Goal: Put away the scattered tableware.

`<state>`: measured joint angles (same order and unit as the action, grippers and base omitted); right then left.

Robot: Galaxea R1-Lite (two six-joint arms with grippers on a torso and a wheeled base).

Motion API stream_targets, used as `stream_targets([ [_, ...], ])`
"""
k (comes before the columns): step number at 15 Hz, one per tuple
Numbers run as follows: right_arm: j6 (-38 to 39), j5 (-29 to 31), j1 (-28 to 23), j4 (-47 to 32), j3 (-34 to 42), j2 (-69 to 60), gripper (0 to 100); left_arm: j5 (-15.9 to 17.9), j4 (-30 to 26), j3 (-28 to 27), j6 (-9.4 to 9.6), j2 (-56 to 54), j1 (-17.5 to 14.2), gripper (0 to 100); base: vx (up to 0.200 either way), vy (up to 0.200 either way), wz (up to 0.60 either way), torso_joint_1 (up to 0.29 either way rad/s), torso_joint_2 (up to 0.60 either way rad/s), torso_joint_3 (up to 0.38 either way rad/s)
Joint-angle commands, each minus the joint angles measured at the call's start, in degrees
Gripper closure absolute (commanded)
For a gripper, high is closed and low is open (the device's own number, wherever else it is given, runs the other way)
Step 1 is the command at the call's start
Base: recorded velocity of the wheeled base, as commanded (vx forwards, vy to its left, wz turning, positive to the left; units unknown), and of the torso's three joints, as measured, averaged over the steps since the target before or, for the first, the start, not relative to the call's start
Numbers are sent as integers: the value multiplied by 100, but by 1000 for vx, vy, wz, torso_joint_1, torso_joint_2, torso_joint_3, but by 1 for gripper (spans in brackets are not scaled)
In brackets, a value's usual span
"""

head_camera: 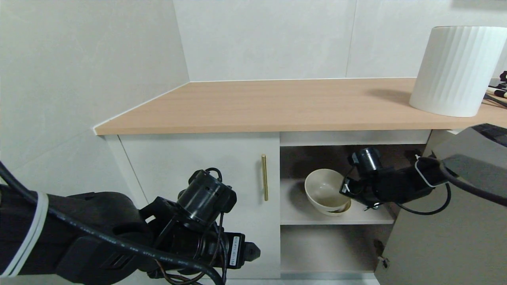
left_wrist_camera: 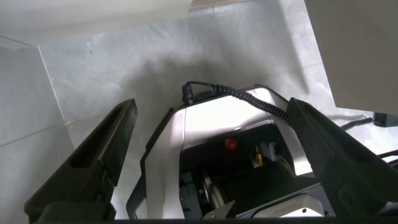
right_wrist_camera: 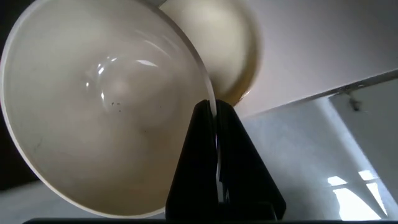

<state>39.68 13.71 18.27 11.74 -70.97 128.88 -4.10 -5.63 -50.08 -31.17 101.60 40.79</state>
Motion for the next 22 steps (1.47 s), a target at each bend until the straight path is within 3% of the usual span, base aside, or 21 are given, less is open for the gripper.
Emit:
stream_targets([
  [1,-4,17,-70,4,-118,261,100,-3,1,7,-3,27,-1,0,0,0,0,0,0,0],
  [22,-4,79,-368,-14,-514,638,100,-3,-8,7,-3,44,-1,0,0,0,0,0,0,0],
])
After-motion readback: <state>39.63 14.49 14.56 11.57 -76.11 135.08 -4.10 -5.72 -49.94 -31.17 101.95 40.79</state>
